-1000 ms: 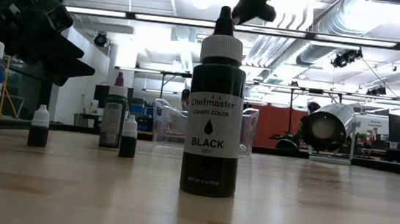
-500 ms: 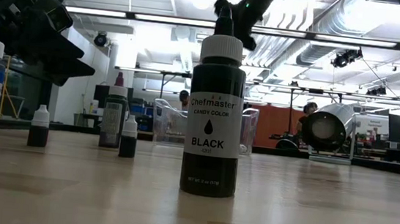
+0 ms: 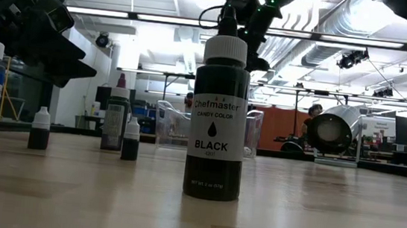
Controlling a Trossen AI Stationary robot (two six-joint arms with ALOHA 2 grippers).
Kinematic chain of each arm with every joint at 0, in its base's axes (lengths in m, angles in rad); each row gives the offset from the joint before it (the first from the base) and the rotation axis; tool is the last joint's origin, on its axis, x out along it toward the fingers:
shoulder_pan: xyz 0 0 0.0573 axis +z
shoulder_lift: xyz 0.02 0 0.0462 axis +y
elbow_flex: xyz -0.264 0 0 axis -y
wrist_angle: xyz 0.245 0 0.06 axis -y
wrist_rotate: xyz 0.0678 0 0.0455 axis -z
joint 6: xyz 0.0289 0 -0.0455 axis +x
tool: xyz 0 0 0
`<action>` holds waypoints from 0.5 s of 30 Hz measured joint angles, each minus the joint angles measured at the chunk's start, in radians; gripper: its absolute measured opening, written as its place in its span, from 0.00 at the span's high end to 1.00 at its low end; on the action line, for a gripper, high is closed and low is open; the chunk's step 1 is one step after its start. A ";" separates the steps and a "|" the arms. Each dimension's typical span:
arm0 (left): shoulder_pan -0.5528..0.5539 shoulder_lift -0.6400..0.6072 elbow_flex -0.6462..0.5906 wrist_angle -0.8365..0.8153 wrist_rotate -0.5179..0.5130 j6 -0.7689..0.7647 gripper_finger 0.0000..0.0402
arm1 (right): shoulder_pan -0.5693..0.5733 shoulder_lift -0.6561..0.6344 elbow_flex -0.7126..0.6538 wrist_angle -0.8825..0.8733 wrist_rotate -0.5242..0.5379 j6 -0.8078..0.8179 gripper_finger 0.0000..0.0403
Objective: Pick & Place food coloring
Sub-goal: Put the large red food coloring into the transparent container
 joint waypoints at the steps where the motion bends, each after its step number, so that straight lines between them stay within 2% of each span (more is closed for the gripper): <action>1: 0.000 0.000 0.000 0.000 0.000 0.000 0.42 | -0.006 0.000 0.000 -0.011 0.003 0.010 0.74; 10: 0.000 0.000 0.000 0.000 0.000 0.000 0.42 | -0.044 -0.002 0.000 -0.159 0.050 0.050 0.74; 15: 0.000 0.000 0.000 0.000 0.000 0.000 0.42 | -0.052 -0.003 -0.024 -0.150 0.042 0.050 0.74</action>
